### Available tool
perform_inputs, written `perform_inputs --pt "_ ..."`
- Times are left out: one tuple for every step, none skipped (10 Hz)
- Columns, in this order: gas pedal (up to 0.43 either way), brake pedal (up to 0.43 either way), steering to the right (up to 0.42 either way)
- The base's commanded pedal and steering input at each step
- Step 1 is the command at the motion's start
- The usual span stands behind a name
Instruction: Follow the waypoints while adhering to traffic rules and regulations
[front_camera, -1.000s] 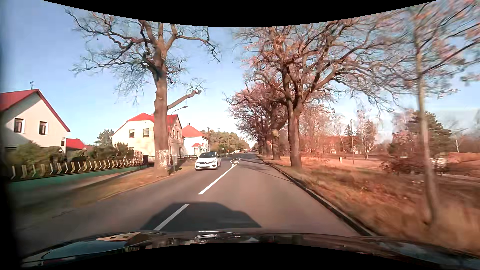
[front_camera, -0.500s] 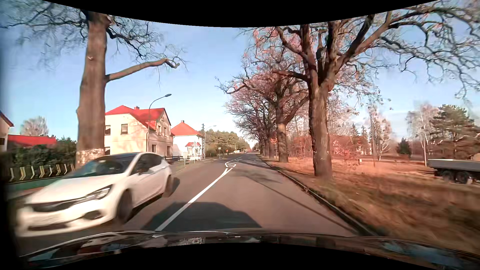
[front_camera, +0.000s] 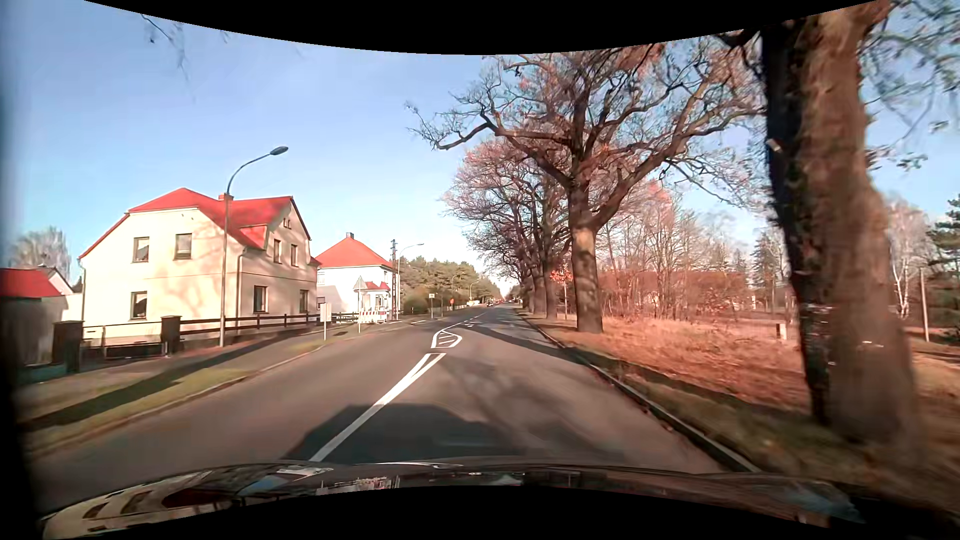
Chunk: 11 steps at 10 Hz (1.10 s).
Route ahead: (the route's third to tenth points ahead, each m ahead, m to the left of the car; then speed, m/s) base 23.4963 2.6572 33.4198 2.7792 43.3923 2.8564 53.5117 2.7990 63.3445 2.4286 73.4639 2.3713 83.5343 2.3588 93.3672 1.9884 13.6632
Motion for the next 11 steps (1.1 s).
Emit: perform_inputs --pt "0.138 0.000 -0.003" --pt "0.138 0.000 -0.002" --pt "0.138 0.000 -0.001" --pt "0.138 0.000 0.000" --pt "0.138 0.000 0.000" --pt "0.138 0.000 0.000" --pt "0.138 0.000 0.000" --pt "0.138 0.000 0.001" --pt "0.138 0.000 0.000" --pt "0.138 0.000 0.000" --pt "0.138 0.000 0.000"
